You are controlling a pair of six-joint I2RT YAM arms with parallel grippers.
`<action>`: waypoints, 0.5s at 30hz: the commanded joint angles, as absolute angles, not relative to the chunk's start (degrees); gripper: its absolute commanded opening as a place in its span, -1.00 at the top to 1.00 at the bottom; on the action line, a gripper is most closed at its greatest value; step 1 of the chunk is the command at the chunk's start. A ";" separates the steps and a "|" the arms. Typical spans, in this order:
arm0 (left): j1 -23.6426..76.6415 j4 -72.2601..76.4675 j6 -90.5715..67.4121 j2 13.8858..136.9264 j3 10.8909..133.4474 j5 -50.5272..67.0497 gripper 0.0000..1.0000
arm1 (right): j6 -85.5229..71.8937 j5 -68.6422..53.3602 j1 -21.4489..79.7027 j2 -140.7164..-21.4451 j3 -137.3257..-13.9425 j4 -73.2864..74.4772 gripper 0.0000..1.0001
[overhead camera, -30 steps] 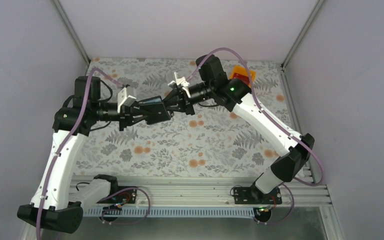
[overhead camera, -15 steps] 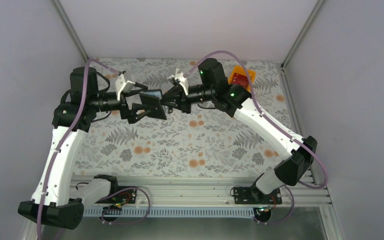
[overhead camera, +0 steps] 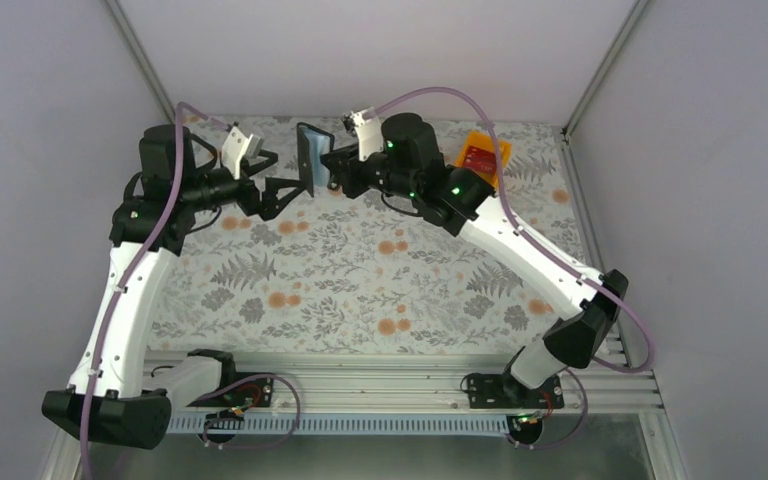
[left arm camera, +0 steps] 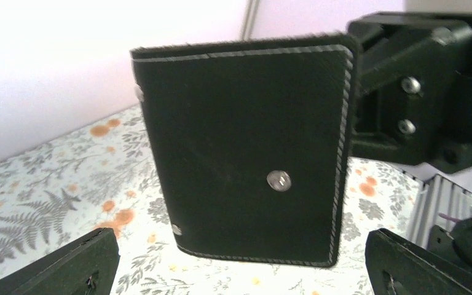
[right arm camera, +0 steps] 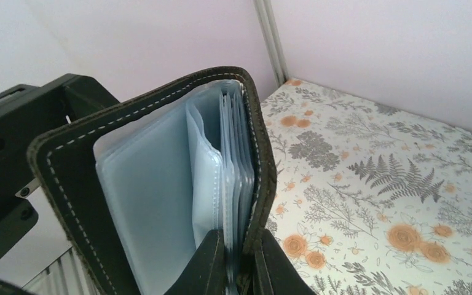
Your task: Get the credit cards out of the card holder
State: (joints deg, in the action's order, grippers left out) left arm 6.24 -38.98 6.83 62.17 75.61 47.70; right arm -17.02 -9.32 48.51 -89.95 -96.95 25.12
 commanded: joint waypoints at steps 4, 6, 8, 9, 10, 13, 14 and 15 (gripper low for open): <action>4.68 -36.83 1.90 62.92 75.48 41.38 -1.00 | -19.21 -1.37 51.28 -91.29 -99.70 24.60 0.92; 4.57 -36.98 2.66 62.84 75.62 41.85 -1.00 | -18.99 -0.10 51.30 -91.84 -101.21 25.33 0.92; 4.57 -37.00 2.89 63.12 75.73 42.85 -1.00 | -18.90 -0.47 51.32 -92.67 -102.46 25.27 0.92; 4.49 -36.93 2.97 63.37 75.76 43.48 -1.00 | -18.92 -1.14 51.28 -93.03 -102.84 25.19 0.92; 4.48 -36.81 2.69 63.59 75.89 44.22 -1.00 | -18.94 -1.78 51.31 -93.29 -103.10 24.91 0.92; 4.20 -36.17 1.69 64.65 76.46 46.07 -1.00 | -19.14 -2.51 51.41 -94.12 -103.75 25.04 0.92; 4.10 -35.99 1.53 64.95 76.90 46.75 -1.00 | -19.19 -1.97 51.42 -94.37 -104.06 25.53 0.92; 4.05 -35.83 1.50 65.29 77.29 47.29 -1.00 | -19.16 -1.26 51.48 -94.67 -104.46 26.08 0.92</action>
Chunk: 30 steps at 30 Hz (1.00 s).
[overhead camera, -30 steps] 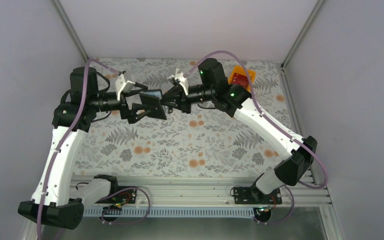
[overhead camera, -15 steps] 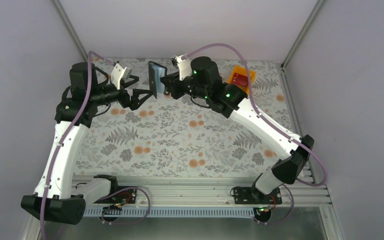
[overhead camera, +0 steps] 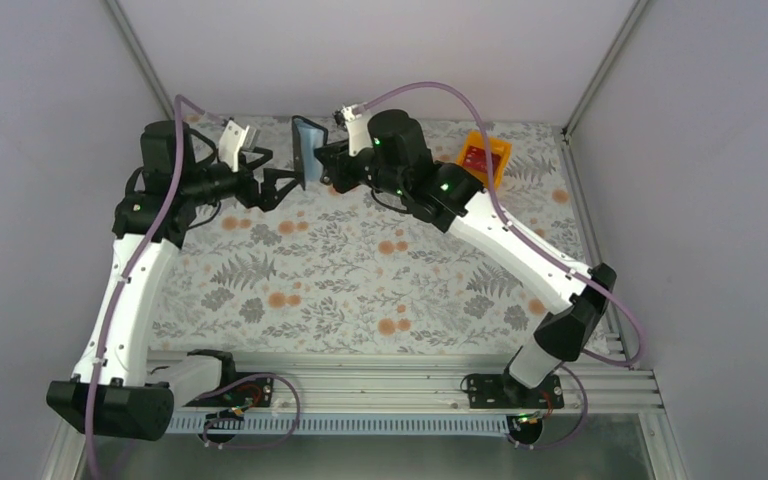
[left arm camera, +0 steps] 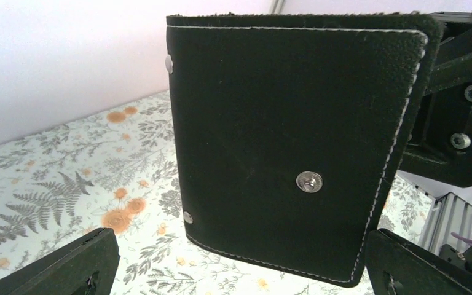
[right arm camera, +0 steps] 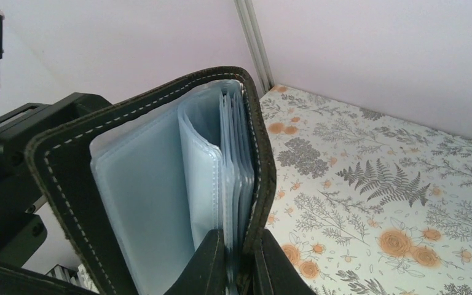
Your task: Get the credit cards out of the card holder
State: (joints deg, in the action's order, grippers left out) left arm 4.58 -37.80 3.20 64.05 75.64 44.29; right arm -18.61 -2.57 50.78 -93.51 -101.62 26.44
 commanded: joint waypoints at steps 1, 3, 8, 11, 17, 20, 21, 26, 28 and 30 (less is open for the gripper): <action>3.98 -35.78 1.49 65.53 77.64 47.58 -1.00 | -19.11 -0.62 51.47 -94.85 -104.83 26.56 0.92; 3.88 -35.74 1.58 65.88 78.23 47.73 -1.00 | -18.64 -0.83 51.50 -94.85 -105.20 26.71 0.92; 3.76 -35.61 1.56 67.34 78.82 49.07 -1.00 | -17.56 -0.09 51.77 -96.86 -106.13 27.47 0.92; 3.70 -35.40 1.06 68.00 78.99 48.76 -1.00 | -17.15 0.98 51.84 -97.70 -107.31 28.19 0.92; 3.70 -35.82 0.77 68.68 79.29 43.63 -1.00 | -15.65 -2.35 52.15 -98.42 -108.23 28.26 0.92; 3.56 -37.26 2.54 68.88 79.46 38.72 -0.98 | -13.73 -4.43 51.80 -97.69 -108.20 28.77 0.92; 3.48 -37.84 3.22 68.72 79.39 36.54 -0.92 | -13.22 -4.30 51.42 -97.14 -107.63 29.04 0.92; 2.67 -39.56 5.80 67.17 78.58 28.90 -0.59 | -9.54 -9.76 49.41 -90.33 -99.20 25.37 0.92; 2.58 -39.66 6.27 66.86 78.36 31.36 -0.55 | -7.36 -14.02 49.02 -88.97 -97.48 25.08 0.92; 2.55 -39.81 6.67 66.85 78.75 36.19 -0.53 | -5.70 -17.38 48.52 -88.17 -96.84 25.68 0.92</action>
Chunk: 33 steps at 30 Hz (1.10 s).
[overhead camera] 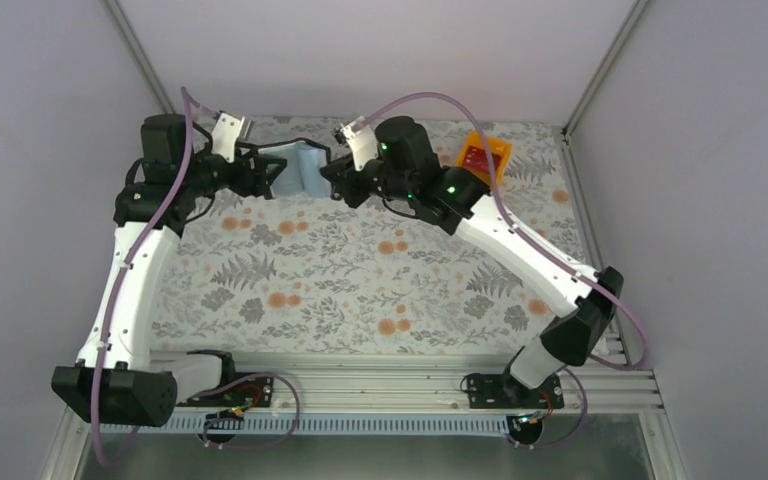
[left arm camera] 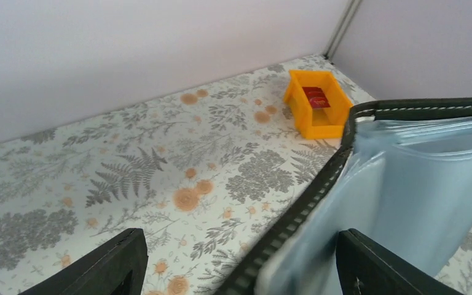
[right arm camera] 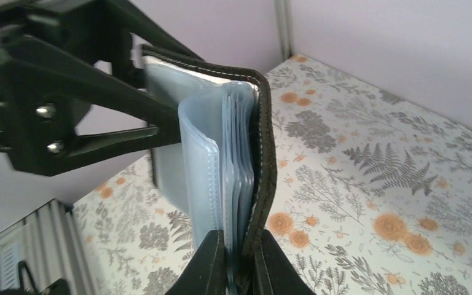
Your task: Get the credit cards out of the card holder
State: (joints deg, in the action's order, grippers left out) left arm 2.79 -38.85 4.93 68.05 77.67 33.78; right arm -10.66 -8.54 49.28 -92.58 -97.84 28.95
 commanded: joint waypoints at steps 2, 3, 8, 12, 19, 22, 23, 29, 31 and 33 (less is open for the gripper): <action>2.55 -40.16 7.44 66.81 79.05 41.34 -0.52 | -4.91 -18.92 47.71 -87.24 -96.31 26.19 0.92; 2.48 -40.31 7.76 66.72 78.95 43.51 -0.51 | -4.72 -19.77 47.12 -86.82 -96.20 26.33 0.92; 2.46 -40.35 7.94 65.48 76.83 52.92 -0.43 | -3.65 -27.86 44.37 -84.56 -94.72 24.85 0.92; 2.46 -41.09 8.85 64.80 76.75 59.21 -0.43 | -3.38 -31.19 43.12 -84.34 -94.69 24.76 0.92; 2.47 -43.32 11.95 64.26 77.75 65.52 -0.52 | -4.01 -34.63 39.82 -84.32 -94.22 24.81 0.92; 2.47 -47.50 17.08 63.93 79.39 65.44 -0.56 | -3.85 -36.10 37.75 -84.07 -93.69 24.63 0.92; 2.46 -48.12 17.74 63.85 79.46 64.63 -0.56 | -3.80 -36.88 37.41 -84.15 -93.74 24.61 0.92; 2.55 -44.91 14.14 64.61 79.43 56.68 -0.40 | -2.55 -41.68 37.23 -84.16 -93.80 24.77 0.92; 2.46 -44.32 13.25 64.91 79.69 54.59 -0.36 | -2.29 -43.18 37.18 -83.81 -93.45 24.48 0.92; 2.54 -44.23 13.06 65.07 79.67 54.09 -0.33 | -1.88 -45.51 37.18 -83.62 -93.18 24.17 0.92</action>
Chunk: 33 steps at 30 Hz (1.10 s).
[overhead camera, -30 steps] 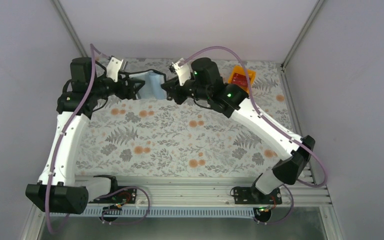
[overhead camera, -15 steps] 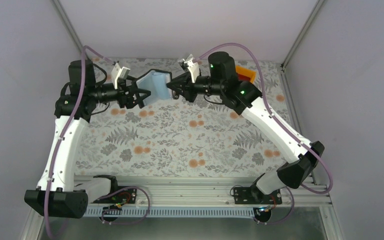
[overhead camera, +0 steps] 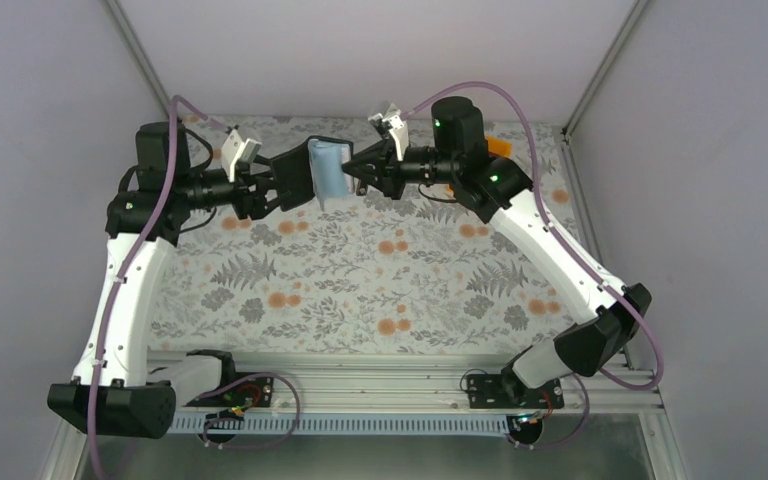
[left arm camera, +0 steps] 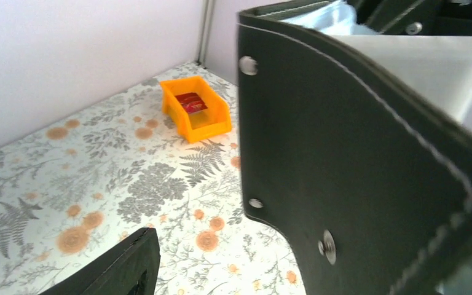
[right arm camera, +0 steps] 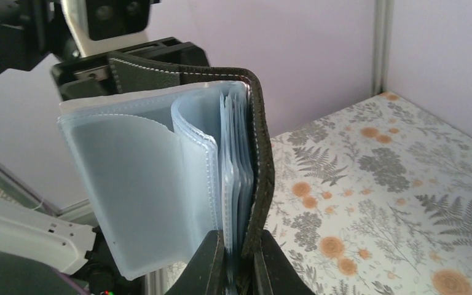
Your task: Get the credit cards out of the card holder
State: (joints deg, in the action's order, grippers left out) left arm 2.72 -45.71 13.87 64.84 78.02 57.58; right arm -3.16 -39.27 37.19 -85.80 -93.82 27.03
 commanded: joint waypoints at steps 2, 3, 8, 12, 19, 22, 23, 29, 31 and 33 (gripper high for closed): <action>2.49 -43.98 12.51 65.12 79.59 54.16 -0.33 | -1.93 -45.74 37.21 -83.71 -93.32 24.12 0.92; 2.54 -43.93 12.48 65.18 79.54 54.47 -0.33 | -2.25 -44.88 37.19 -83.86 -93.46 24.16 0.92; 2.78 -43.75 12.65 65.75 79.49 56.56 -0.72 | -8.54 -41.05 37.32 -87.14 -96.54 23.38 0.92; 3.15 -43.10 11.69 66.63 80.39 56.19 -1.00 | -12.66 -36.93 38.34 -89.54 -98.46 23.03 0.92; 3.43 -42.13 9.74 67.76 81.39 51.96 -1.00 | -14.21 -28.75 41.11 -93.04 -102.57 26.25 0.92; 3.43 -42.32 9.61 68.32 81.09 49.62 -1.00 | -15.96 -21.11 42.70 -94.75 -105.48 28.74 0.92; 3.43 -42.21 9.47 68.60 80.89 48.52 -1.00 | -16.26 -19.46 43.21 -95.70 -106.48 29.56 0.92; 3.47 -42.40 8.69 69.38 81.11 42.62 -1.00 | -14.69 -16.00 44.91 -97.28 -108.14 31.43 0.92; 3.45 -42.78 8.78 69.30 81.00 42.58 -1.00 | -13.93 -17.32 44.91 -97.17 -107.73 31.32 0.92; 3.47 -43.34 9.73 69.14 80.97 43.21 -0.94 | -13.67 -18.30 44.91 -96.97 -106.90 30.72 0.92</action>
State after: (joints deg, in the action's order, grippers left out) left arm 3.38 -43.00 9.61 69.52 80.07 44.56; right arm -14.70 -18.06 44.21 -97.71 -106.10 31.51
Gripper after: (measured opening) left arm 0.997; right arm 0.105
